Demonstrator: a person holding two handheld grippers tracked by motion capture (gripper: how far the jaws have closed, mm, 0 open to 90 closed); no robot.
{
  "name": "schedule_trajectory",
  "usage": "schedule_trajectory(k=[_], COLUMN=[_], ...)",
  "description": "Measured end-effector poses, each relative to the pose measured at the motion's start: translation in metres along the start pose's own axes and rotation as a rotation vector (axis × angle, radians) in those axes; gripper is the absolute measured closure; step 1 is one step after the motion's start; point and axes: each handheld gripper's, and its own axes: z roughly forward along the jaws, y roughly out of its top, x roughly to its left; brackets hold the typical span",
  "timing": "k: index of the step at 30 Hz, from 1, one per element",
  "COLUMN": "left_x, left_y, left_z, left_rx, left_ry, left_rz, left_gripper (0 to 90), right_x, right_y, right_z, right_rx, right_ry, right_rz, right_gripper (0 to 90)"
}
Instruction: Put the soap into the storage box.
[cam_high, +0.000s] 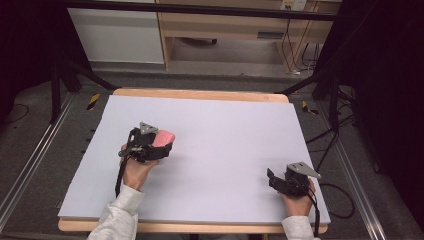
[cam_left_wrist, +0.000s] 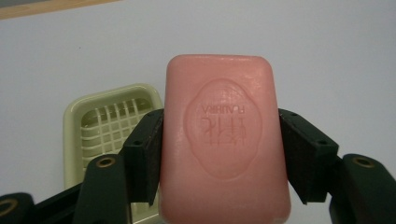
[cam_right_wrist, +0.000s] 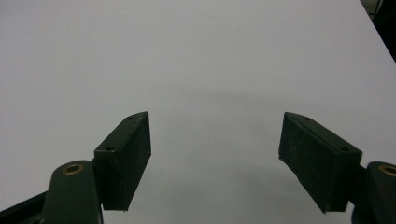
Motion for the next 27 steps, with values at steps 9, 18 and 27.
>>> schedule_trajectory(k=[9,18,27], left_x=[0.013,0.024,0.034], left_y=[-0.001,0.001,-0.001], left_z=[0.004,0.009,0.017], left_rx=[0.022,0.032,0.048], left_ry=[0.038,0.074,0.101], left_rz=[-0.002,-0.012,-0.031], left_gripper=[37.0,37.0,37.0], right_x=[0.000,0.001,0.001], right_y=[0.000,0.000,0.000], right_z=[0.000,0.000,0.001], right_rx=[-0.001,0.001,0.004], right_ry=[0.000,-0.001,0.004], right_rz=[-0.007,-0.008,-0.010], right_gripper=[25.3,25.3,25.3])
